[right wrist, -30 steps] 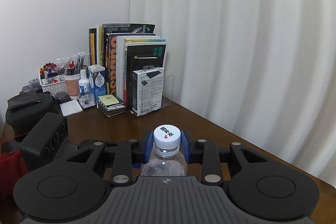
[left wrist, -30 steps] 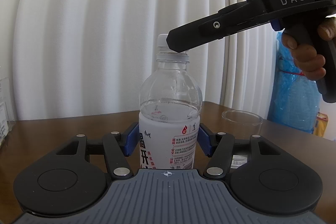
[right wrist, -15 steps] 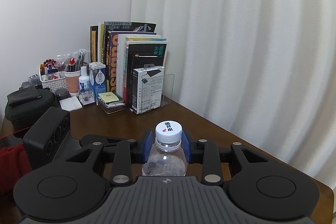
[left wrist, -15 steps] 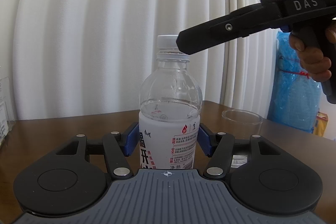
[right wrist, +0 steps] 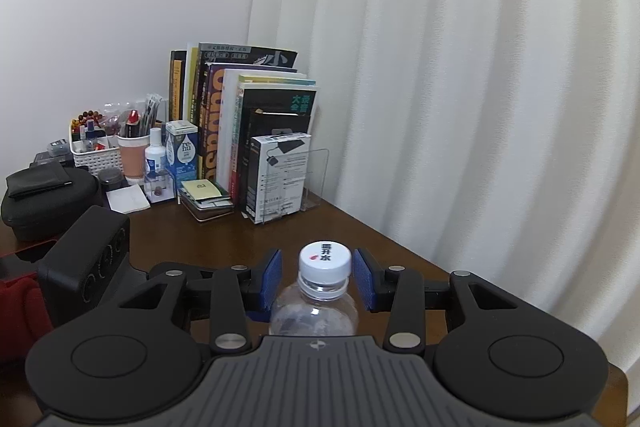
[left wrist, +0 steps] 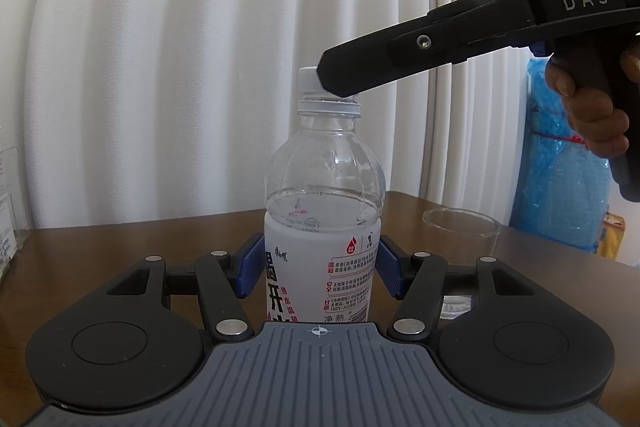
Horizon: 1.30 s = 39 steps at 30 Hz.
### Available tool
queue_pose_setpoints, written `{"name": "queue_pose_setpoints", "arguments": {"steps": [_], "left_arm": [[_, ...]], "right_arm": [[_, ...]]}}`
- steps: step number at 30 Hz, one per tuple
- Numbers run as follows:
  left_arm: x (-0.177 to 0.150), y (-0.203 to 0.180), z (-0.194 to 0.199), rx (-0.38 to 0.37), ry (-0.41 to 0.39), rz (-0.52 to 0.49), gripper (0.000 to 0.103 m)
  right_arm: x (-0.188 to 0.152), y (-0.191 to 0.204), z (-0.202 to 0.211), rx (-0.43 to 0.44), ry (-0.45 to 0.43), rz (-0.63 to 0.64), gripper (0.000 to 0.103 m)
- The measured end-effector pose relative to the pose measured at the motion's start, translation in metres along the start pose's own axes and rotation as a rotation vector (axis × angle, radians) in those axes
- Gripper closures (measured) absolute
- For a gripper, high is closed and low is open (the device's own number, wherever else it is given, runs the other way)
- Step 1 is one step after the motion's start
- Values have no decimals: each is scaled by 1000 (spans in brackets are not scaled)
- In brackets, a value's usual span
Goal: Unscrew bottle cap and pour
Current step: 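Twist the cap on the bottle neck with the right gripper while the left gripper holds the bottle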
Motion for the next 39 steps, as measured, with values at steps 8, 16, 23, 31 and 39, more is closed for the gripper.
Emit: {"name": "queue_pose_setpoints", "arguments": {"steps": [8, 16, 23, 31, 39], "left_arm": [[1, -1, -1, 0, 2, -1, 44], [1, -4, 0, 2, 2, -3, 44], [1, -6, 0, 5, 1, -3, 44], [1, -6, 1, 3, 2, -1, 44], [0, -5, 2, 4, 2, -4, 43]], "right_arm": [[0, 1, 5, -7, -13, -8, 55], [-3, 10, 12, 1, -8, 6, 54], [0, 8, 6, -22, -26, 9, 52], [-5, 10, 9, -20, -21, -5, 51], [-3, 12, 13, -33, -33, 14, 50]]}}
Point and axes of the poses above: each gripper's, at about its wrist camera, not at the fingertips, and z roughly against the way its jaws point, y to its left, x to its top, the point moved 6 cm from there along -z, roughly the way its jaws point, and after that the axes turned 13 degrees about -y, right-handed, at the moved point
